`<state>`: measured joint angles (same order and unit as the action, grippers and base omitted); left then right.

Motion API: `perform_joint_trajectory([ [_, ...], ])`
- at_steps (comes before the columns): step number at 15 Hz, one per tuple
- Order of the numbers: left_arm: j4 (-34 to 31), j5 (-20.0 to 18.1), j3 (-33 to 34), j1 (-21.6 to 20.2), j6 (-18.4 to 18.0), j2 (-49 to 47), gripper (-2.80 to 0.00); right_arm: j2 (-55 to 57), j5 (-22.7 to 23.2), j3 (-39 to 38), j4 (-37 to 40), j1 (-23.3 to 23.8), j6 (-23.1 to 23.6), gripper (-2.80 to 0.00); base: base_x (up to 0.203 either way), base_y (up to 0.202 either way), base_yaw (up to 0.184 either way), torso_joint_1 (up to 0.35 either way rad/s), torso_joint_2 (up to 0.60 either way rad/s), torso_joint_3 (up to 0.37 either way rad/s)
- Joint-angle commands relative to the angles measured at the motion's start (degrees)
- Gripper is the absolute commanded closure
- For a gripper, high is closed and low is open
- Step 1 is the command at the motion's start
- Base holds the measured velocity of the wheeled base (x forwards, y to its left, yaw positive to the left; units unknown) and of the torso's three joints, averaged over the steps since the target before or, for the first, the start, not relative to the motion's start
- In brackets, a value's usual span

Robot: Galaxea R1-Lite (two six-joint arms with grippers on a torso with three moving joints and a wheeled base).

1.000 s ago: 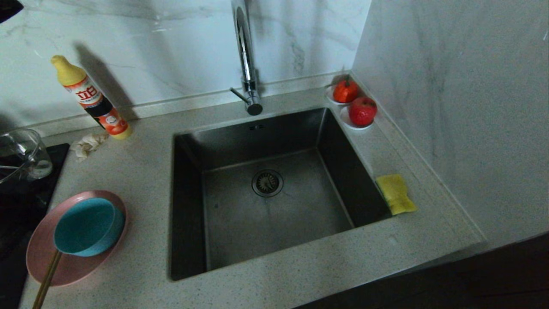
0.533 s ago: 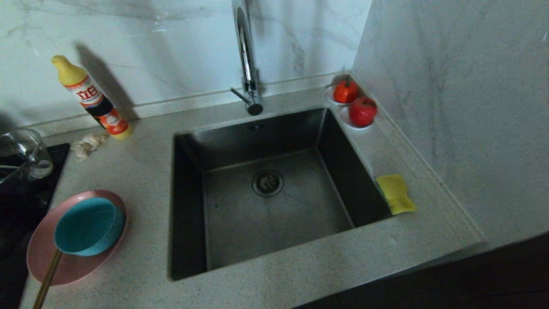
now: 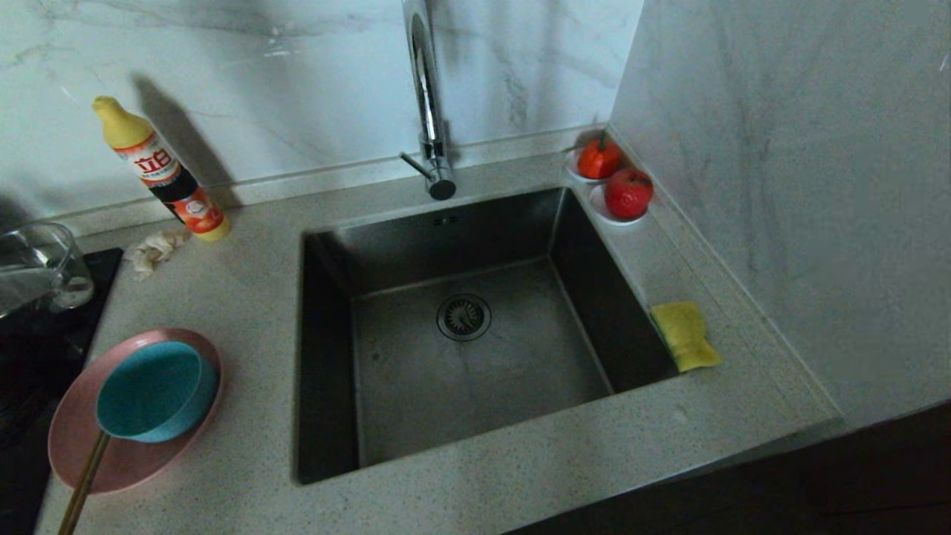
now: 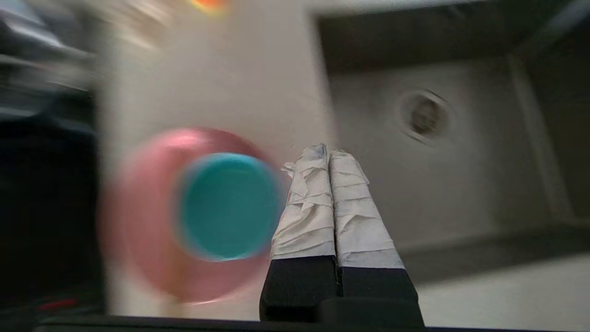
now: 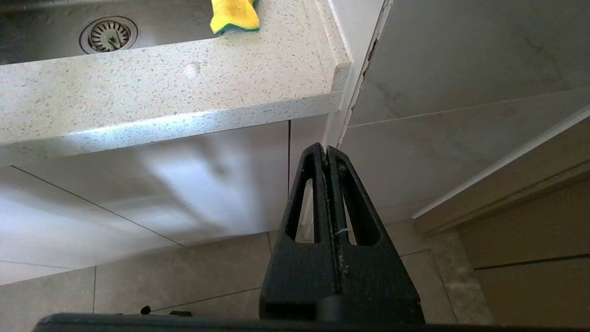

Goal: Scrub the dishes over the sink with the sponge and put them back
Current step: Turn on the faucet

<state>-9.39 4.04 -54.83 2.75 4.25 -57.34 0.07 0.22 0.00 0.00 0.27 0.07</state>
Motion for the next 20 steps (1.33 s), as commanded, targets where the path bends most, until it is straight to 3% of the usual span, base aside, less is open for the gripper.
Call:
perform_joint_trajectory([
  [1,-0.4,-3.3,-4.4,1.4,4.4,-13.8,0.00,0.0,0.0,0.0,0.0,0.0,0.0,0.00,0.000,0.000,0.000,0.000,0.00,0.000],
  [6,0.4,-13.1,-20.6,4.5,17.7,-32.2,0.00,0.0,0.0,0.0,0.0,0.0,0.0,0.00,0.000,0.000,0.000,0.000,0.00,0.000],
  [8,3.2,-15.6,-24.4,5.1,21.3,-36.8,0.00,0.0,0.0,0.0,0.0,0.0,0.0,0.00,0.000,0.000,0.000,0.000,0.00,0.000],
  [11,8.2,-16.1,-27.4,5.6,24.4,-43.0,0.00,0.0,0.0,0.0,0.0,0.0,0.0,0.00,0.000,0.000,0.000,0.000,0.00,0.000],
  [13,16.2,-16.1,-28.5,5.6,30.9,-45.8,0.00,0.0,0.0,0.0,0.0,0.0,0.0,0.00,0.000,0.000,0.000,0.000,0.00,0.000],
  [15,22.1,-16.2,-30.0,5.6,33.7,-48.9,0.00,0.0,0.0,0.0,0.0,0.0,0.0,0.00,0.000,0.000,0.000,0.000,0.00,0.000],
  [18,23.1,-16.5,-34.4,5.7,35.0,-51.2,0.00,0.0,0.0,0.0,0.0,0.0,0.0,0.00,0.000,0.000,0.000,0.000,0.00,0.000],
  [20,23.2,-18.3,-38.1,5.7,38.4,-53.5,0.00,0.0,0.0,0.0,0.0,0.0,0.0,0.00,0.000,0.000,0.000,0.000,0.00,0.000],
])
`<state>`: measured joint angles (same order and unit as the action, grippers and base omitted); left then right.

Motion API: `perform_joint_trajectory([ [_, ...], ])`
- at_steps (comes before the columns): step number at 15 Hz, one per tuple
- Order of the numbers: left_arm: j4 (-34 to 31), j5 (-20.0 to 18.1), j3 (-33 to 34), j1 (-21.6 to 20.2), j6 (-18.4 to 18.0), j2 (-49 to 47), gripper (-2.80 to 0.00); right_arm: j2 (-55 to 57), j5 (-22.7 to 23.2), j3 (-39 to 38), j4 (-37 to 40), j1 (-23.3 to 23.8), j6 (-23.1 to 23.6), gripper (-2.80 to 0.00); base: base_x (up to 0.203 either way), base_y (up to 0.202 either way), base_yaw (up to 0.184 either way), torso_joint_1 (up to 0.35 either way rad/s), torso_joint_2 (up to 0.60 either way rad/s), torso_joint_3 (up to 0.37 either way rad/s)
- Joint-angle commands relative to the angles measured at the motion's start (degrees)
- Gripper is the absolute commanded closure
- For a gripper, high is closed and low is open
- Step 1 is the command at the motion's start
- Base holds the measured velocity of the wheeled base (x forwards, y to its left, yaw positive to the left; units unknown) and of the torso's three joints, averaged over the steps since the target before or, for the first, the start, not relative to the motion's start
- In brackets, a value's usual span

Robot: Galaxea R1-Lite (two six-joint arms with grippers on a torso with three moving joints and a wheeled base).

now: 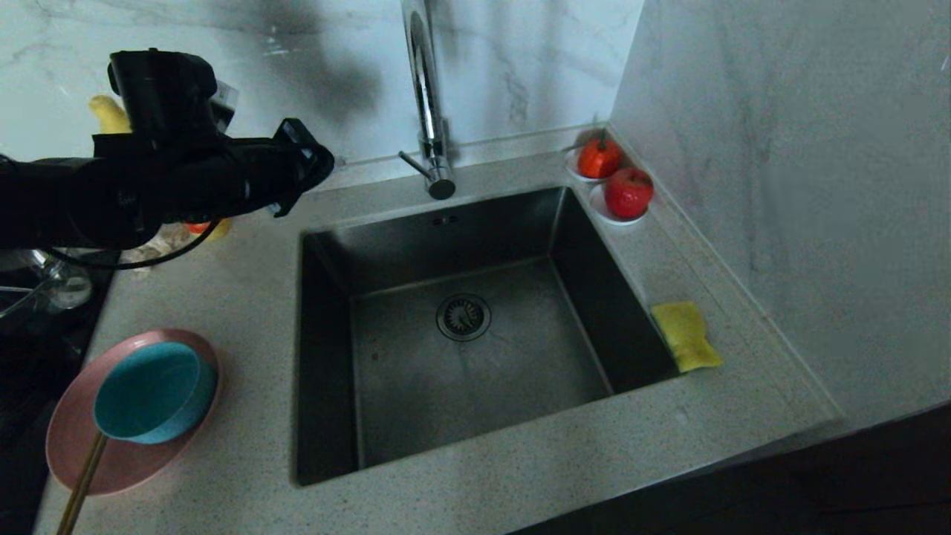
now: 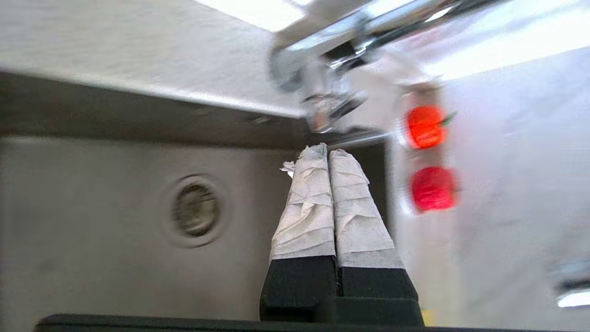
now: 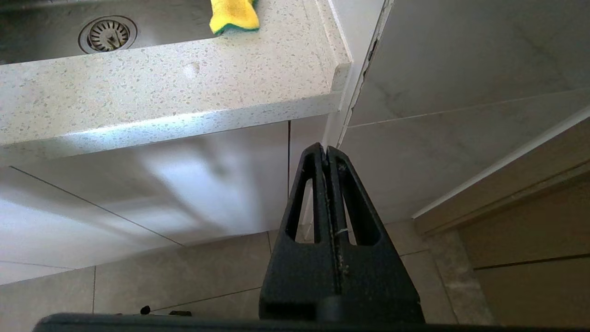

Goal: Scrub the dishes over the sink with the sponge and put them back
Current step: Turn on the faucet

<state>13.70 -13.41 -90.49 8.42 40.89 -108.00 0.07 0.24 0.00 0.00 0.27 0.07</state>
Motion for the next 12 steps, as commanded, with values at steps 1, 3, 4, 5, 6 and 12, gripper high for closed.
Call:
perform_joint_trajectory([
  [1,0.4,-1.7,-3.3,0.0,2.5,-3.9,0.00,0.0,0.0,0.0,0.0,0.0,0.0,0.00,0.000,0.000,0.000,0.000,0.00,0.000],
  [3,2.2,-3.1,-4.7,0.0,2.7,-5.8,0.00,0.0,0.0,0.0,0.0,0.0,0.0,0.00,0.000,0.000,0.000,0.000,0.00,0.000],
  [4,3.2,-4.1,-5.7,0.0,2.8,-6.8,0.00,0.0,0.0,0.0,0.0,0.0,0.0,0.00,0.000,0.000,0.000,0.000,0.00,0.000],
  [5,3.9,-4.9,-6.2,0.0,2.7,-7.8,0.00,0.0,0.0,0.0,0.0,0.0,0.0,0.00,0.000,0.000,0.000,0.000,0.00,0.000],
  [6,4.4,-5.4,-7.2,0.0,2.7,-8.7,0.00,0.0,0.0,0.0,0.0,0.0,0.0,0.00,0.000,0.000,0.000,0.000,0.00,0.000],
  [12,6.2,-5.9,-14.6,0.0,2.6,-14.4,0.00,0.0,0.0,0.0,0.0,0.0,0.0,0.00,0.000,0.000,0.000,0.000,0.00,0.000],
])
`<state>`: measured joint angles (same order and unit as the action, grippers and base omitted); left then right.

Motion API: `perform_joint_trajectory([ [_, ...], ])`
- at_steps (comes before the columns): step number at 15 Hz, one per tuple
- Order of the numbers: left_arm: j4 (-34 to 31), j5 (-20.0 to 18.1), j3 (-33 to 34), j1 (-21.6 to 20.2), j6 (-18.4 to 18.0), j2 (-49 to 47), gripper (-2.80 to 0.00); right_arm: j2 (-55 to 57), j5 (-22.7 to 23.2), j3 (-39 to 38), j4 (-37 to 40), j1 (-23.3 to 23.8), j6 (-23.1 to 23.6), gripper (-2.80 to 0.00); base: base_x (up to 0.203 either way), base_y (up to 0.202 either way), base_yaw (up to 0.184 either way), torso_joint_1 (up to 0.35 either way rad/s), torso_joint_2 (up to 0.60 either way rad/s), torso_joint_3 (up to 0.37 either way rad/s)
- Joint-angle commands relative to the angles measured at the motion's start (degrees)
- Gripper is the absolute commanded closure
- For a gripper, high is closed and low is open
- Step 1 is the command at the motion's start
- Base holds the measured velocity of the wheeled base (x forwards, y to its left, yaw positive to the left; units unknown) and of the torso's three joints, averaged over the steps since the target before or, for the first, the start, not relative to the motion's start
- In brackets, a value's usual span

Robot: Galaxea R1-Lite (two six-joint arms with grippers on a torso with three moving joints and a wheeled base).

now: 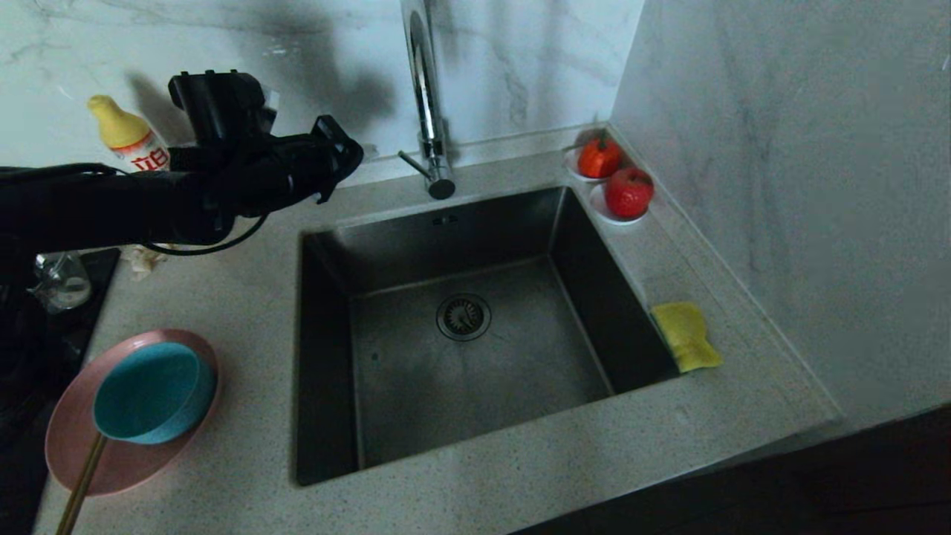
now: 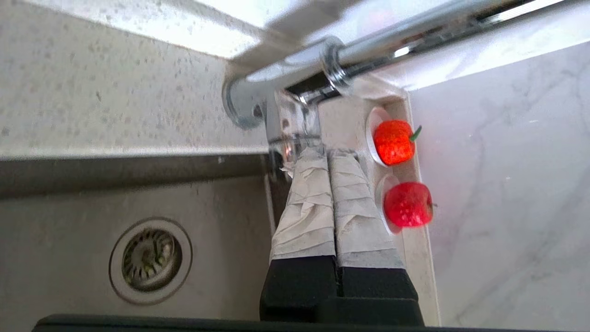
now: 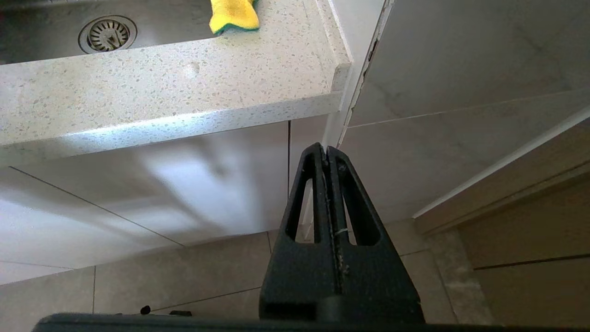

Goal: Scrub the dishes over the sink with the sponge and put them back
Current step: Turn on the faucet

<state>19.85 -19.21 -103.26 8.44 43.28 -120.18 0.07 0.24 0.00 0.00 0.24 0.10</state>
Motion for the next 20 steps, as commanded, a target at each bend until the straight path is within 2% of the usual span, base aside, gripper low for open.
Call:
perform_joint_trajectory([
  [1,0.0,-0.2,-2.9,0.0,0.2,-2.7,0.00,0.0,0.0,0.0,0.0,0.0,0.0,0.00,0.000,0.000,0.000,0.000,0.00,0.000],
  [5,0.3,-2.4,-5.0,0.1,0.3,-4.8,0.00,0.0,0.0,0.0,0.0,0.0,0.0,0.00,0.000,0.000,0.000,0.000,0.00,0.000],
  [8,0.4,-2.6,-7.2,0.2,0.3,-6.6,0.00,0.0,0.0,0.0,0.0,0.0,0.0,0.00,0.000,0.000,0.000,0.000,0.00,0.000],
  [20,6.1,-2.9,-7.3,2.2,0.2,-6.2,0.00,0.0,0.0,0.0,0.0,0.0,0.0,0.00,0.000,0.000,0.000,0.000,0.00,0.000],
])
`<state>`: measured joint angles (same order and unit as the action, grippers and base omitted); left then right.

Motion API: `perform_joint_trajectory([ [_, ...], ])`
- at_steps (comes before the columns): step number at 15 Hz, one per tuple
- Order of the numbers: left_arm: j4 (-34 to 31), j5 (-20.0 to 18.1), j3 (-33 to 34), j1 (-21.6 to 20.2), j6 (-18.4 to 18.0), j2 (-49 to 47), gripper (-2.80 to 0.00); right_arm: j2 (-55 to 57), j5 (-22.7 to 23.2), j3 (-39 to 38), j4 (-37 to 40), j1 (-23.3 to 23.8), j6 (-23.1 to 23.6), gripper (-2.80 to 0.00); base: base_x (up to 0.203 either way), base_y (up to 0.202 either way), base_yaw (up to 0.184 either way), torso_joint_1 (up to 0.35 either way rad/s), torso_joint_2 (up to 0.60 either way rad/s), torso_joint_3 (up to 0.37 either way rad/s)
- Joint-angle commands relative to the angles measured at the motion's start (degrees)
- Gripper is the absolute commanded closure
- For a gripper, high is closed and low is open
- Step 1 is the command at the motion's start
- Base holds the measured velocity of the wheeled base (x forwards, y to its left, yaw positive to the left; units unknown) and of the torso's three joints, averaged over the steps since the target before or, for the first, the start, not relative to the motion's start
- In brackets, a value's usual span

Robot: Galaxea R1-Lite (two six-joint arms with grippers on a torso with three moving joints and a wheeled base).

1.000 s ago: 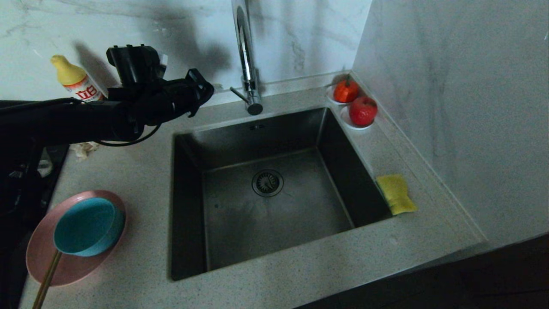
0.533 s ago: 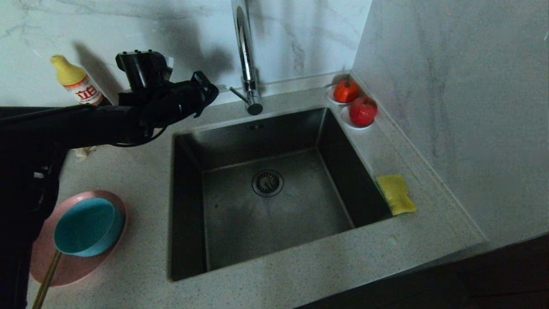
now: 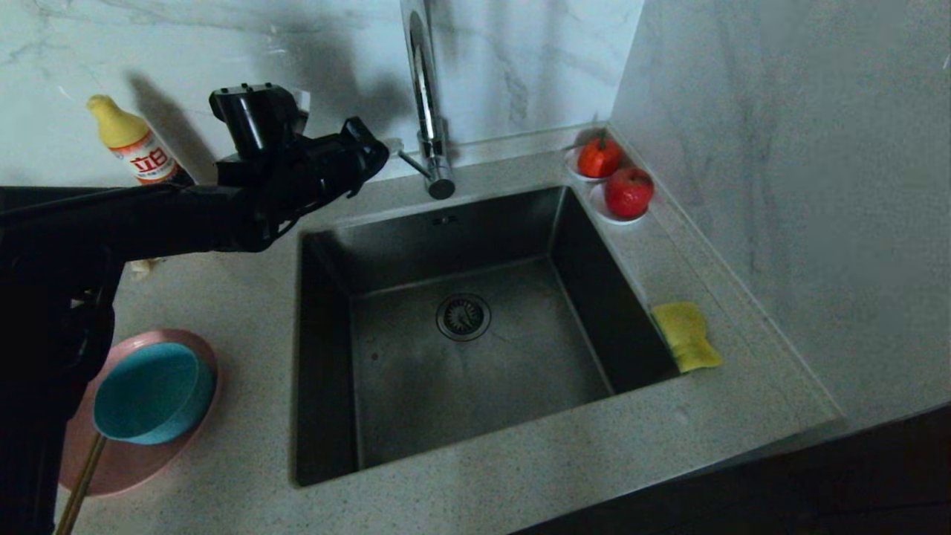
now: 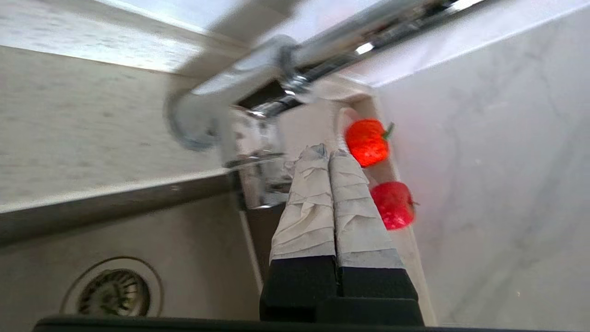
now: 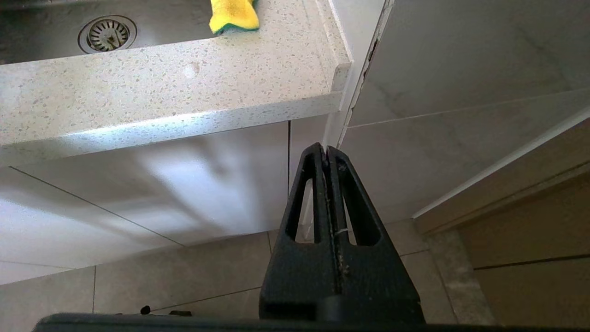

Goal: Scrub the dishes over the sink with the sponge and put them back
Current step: Turn on the faucet

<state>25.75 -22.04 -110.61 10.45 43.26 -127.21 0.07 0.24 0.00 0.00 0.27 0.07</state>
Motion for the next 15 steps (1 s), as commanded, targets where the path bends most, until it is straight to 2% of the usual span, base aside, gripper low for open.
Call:
perform_joint_trajectory([
  [1,0.2,-0.2,0.0,0.1,0.2,1.0,0.00,0.0,0.0,0.0,0.0,0.0,0.0,0.00,0.000,0.000,0.000,0.000,0.00,0.000],
  [15,0.1,-0.2,0.0,0.3,-0.7,-1.4,0.00,0.0,0.0,0.0,0.0,0.0,0.0,0.00,0.000,0.000,0.000,0.000,0.00,0.000],
])
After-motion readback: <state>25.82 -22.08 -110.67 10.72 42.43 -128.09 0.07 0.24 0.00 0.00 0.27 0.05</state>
